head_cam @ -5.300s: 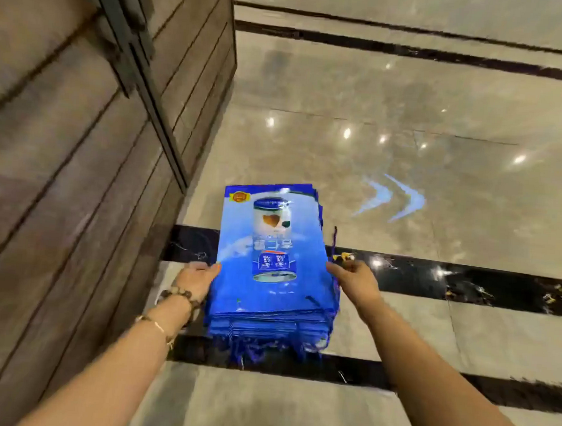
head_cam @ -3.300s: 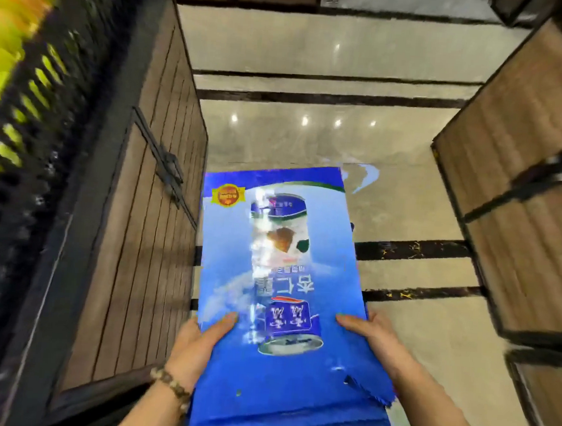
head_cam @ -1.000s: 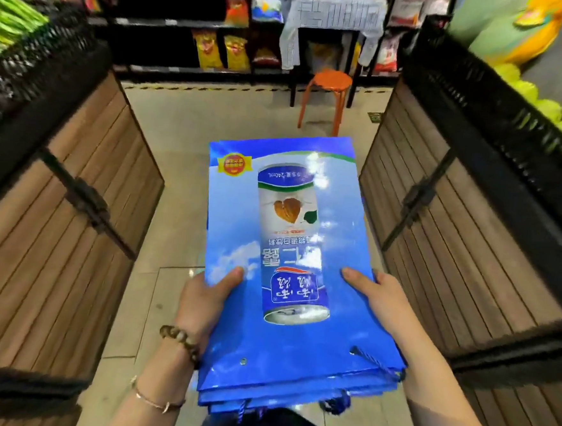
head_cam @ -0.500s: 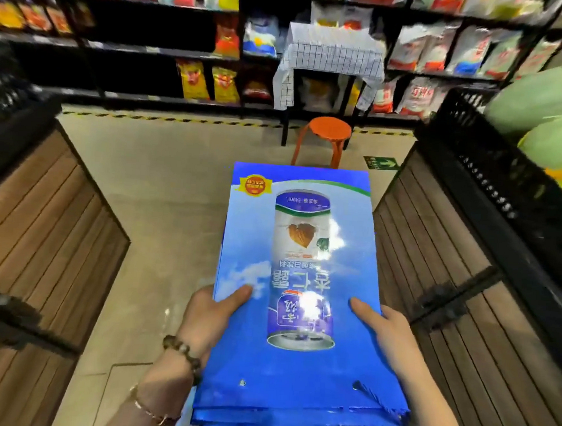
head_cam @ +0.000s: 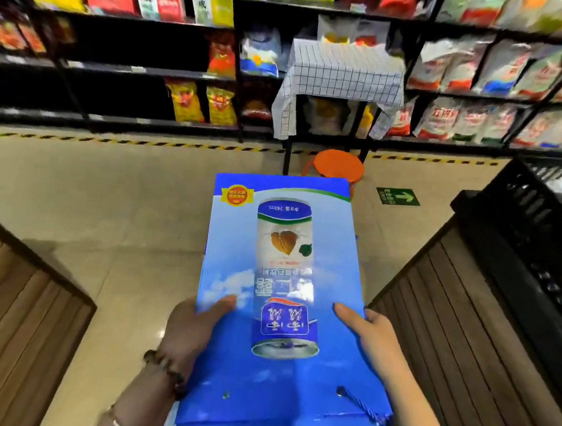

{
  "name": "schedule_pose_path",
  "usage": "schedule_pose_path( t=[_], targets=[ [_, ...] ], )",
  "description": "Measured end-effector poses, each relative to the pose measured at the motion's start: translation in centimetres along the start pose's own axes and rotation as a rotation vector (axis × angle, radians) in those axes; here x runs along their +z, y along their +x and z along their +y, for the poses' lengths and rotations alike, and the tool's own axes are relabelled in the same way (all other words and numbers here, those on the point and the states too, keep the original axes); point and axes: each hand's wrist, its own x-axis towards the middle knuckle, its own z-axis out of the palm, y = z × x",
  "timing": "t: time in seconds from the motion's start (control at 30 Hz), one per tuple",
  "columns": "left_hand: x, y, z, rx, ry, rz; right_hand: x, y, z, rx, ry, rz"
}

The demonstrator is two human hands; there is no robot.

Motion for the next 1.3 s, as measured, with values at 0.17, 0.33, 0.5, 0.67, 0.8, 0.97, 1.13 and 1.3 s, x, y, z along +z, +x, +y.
schedule_pose_path(
  t=[0.17,0.33,0.5,0.67,0.8,0.97,1.13,1.3],
  targets=[
    [4.1,9.7,6.2,-0.032,0.063,0.058,1.2,10.5,-6.7,-0.021,0.063,-0.035],
    [7.3,19.5,11.5,-0.018,0.09,0.08,2.8,20.9,-12.1,-0.004,0.056,-0.047],
    [10.3,31.6,17.7,0.01,0.089,0.046,5.6,33.1,-17.6,-0.011,0.043,-0.037],
    [12.6,44.1,24.1,-0.004,0.056,-0.012,9.1,44.2,-24.1,-0.062,-0.004,0.058],
    [15.0,52.5,28.4,-0.003,0.04,-0.031,10.8,51.9,-28.8,-0.082,-0.01,0.098],
    [18.4,63.0,33.0,-0.015,0.045,-0.048,12.3,61.9,-33.7,-0.076,0.024,0.1],
    [22.6,74.1,37.4,-0.017,0.052,-0.057,13.3,73.6,-38.9,-0.065,-0.016,0.119],
    [26.9,83.2,42.8,-0.031,0.023,-0.082,13.7,83.4,-44.9,-0.009,-0.076,0.154]
  ],
)
